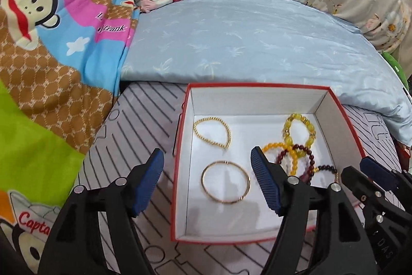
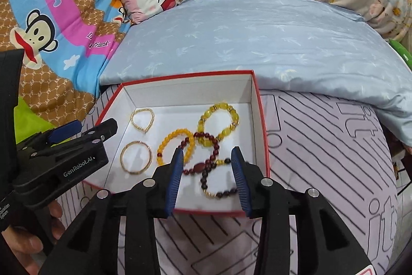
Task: Organize jewelry
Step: 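Withdraw both tools from the box toward the watch and garnet bracelet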
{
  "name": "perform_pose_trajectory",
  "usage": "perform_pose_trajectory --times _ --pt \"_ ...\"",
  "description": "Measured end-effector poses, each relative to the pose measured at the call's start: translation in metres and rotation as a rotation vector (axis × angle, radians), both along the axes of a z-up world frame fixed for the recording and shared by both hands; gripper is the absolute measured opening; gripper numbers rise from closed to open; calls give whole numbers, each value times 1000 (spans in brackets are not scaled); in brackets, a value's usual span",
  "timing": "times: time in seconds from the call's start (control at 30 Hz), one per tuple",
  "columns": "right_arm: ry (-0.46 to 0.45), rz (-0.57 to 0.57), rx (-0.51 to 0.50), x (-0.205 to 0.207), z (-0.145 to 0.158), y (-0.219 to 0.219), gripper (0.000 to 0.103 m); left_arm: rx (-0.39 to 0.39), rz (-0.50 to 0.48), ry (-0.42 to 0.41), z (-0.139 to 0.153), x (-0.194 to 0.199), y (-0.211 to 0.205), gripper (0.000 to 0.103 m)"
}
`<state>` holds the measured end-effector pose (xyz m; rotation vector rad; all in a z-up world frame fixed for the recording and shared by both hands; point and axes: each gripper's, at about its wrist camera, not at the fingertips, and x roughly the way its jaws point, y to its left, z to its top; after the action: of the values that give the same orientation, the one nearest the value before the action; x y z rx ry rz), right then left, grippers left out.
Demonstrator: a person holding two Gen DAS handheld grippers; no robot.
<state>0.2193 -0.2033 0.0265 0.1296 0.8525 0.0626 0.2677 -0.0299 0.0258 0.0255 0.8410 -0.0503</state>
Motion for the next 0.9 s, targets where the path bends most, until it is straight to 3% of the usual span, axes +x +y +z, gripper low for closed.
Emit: perform_pose_trajectory --times 0.43,0.9 --pt "5 14 13 -66 4 7 39 -21 5 22 1 -66 11 66" --pt "42 46 12 -112 -5 16 39 -14 -11 61 -8 -112 10 66"
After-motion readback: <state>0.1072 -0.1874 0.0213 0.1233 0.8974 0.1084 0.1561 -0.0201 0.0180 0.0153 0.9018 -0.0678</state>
